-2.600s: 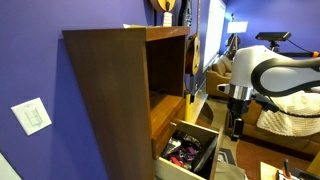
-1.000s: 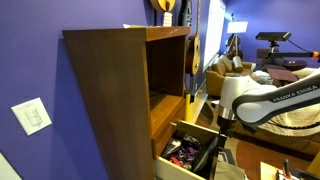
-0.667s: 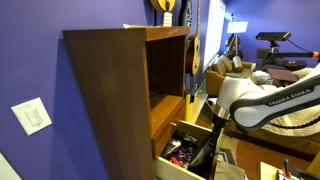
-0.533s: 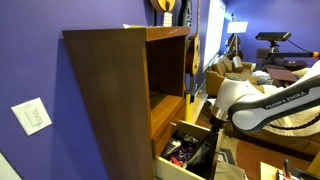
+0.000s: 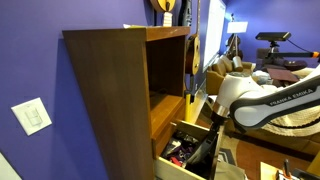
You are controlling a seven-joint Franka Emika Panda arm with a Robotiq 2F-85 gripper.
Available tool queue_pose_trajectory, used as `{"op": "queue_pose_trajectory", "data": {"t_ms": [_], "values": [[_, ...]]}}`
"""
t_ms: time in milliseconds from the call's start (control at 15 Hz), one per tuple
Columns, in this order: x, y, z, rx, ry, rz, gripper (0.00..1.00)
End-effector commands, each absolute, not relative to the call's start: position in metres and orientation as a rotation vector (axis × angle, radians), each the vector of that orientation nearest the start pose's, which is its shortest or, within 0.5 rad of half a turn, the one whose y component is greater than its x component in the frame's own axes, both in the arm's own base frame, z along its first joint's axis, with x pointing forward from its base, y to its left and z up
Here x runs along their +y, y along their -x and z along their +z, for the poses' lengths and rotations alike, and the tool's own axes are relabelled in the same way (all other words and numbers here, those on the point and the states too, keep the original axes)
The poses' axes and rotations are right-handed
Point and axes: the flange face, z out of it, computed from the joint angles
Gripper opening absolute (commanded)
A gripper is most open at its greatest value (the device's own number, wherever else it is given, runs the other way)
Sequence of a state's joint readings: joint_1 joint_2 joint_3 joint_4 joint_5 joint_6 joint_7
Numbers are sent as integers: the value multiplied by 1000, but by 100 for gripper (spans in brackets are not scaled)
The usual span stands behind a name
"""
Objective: Slide the black and gray pencil case into the open drawer, close the open drawer
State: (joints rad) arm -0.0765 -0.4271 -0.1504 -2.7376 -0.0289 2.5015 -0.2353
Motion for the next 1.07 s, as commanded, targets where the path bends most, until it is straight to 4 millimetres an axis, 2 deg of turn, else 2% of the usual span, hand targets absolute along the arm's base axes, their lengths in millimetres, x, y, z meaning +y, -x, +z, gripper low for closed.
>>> {"op": "queue_pose_trajectory", "data": {"t_ms": [0, 200, 600, 800, 1000], "values": [[-87, -353, 399, -80, 3110, -271, 100], [-82, -340, 402, -150, 3044, -116, 100], [-76, -326, 372, -205, 3010, 184, 100], [-75, -326, 360, -215, 2992, 244, 100], [-77, -338, 347, -213, 3066, 210, 100]]}}
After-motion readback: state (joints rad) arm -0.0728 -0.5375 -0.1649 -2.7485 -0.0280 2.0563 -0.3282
